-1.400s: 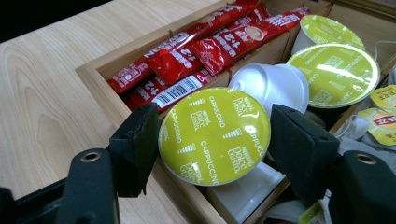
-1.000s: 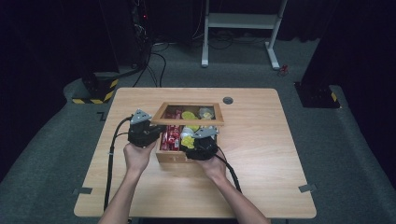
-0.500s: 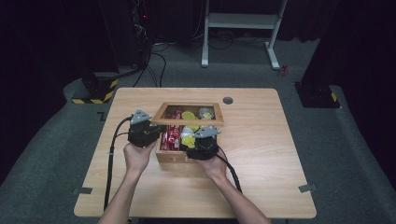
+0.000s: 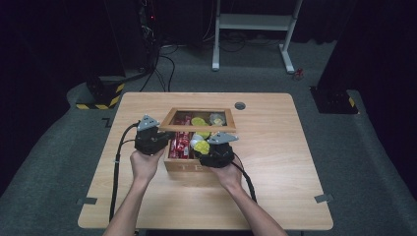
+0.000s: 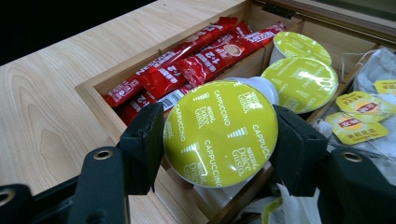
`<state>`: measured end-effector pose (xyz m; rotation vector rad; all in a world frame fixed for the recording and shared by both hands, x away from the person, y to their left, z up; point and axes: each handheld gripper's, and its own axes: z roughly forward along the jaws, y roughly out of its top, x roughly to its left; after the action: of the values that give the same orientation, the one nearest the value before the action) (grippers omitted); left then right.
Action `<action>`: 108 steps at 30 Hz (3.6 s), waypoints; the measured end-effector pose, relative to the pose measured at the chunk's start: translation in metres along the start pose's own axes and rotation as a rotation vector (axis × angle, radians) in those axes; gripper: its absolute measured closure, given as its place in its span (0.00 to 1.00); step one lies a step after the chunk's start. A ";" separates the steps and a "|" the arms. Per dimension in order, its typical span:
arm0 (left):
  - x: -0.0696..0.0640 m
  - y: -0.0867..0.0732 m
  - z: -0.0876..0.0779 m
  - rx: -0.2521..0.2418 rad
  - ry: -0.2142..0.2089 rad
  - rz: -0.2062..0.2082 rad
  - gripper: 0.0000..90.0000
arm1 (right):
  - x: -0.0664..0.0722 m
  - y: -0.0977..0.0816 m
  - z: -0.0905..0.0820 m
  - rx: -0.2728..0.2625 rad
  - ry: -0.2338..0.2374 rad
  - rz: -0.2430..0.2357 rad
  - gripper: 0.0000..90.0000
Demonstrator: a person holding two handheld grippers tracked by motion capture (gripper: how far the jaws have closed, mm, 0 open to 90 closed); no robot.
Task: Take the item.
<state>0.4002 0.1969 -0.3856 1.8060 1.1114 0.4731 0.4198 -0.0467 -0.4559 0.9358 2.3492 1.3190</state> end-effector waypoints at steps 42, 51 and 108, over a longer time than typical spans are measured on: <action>-0.001 0.000 0.002 0.000 0.001 -0.002 0.99 | -0.023 -0.003 -0.039 -0.029 -0.021 0.049 0.45; -0.002 0.000 0.002 -0.001 0.002 -0.002 0.99 | -0.031 -0.005 -0.049 -0.043 -0.030 0.058 0.45; -0.005 -0.001 0.001 -0.010 -0.003 -0.006 0.99 | -0.098 -0.041 -0.127 -0.088 -0.204 0.185 0.45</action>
<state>0.3979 0.1925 -0.3865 1.7936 1.1106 0.4716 0.4098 -0.2095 -0.4278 1.2225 2.0764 1.3118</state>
